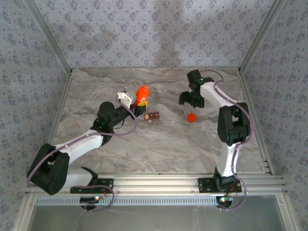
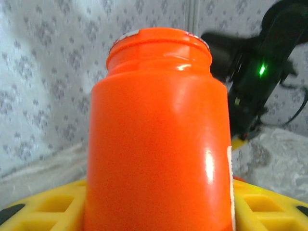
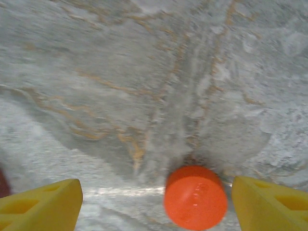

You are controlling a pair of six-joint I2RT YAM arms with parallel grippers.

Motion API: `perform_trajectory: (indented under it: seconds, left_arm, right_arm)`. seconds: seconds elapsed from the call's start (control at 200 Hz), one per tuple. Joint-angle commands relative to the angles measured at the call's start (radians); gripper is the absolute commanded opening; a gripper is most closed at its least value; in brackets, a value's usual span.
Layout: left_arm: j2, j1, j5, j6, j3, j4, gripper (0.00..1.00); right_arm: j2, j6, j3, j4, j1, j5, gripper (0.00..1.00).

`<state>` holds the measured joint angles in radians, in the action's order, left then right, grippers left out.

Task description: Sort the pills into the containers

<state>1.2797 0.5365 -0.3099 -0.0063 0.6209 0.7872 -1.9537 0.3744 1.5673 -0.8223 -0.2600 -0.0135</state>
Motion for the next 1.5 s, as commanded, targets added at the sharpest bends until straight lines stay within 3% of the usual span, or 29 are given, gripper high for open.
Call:
perform_trajectory:
  seconds: [0.0,0.555,1.039,1.389,1.494]
  left_arm:
    - [-0.044,0.016,0.007,0.049,0.064,0.019,0.00]
    - [-0.046,0.066,0.008,0.089,0.127,-0.004,0.00]
    - [-0.039,0.075,0.008,0.089,0.124,-0.014,0.00]
    - [-0.034,0.079,0.009,0.087,0.121,-0.010,0.00]
    - [-0.033,0.080,0.009,0.080,0.114,-0.001,0.00]
  right_arm:
    - [-0.033,-0.039,-0.019,-0.072,0.001,0.050,0.83]
    - [-0.037,-0.049,-0.154,-0.032,-0.004,0.055,0.73]
    - [-0.051,-0.060,-0.123,-0.031,-0.014,0.047,0.66]
    - [-0.062,-0.068,-0.133,-0.023,-0.015,0.026,0.57]
    - [-0.053,-0.069,-0.141,-0.017,-0.014,0.017,0.49]
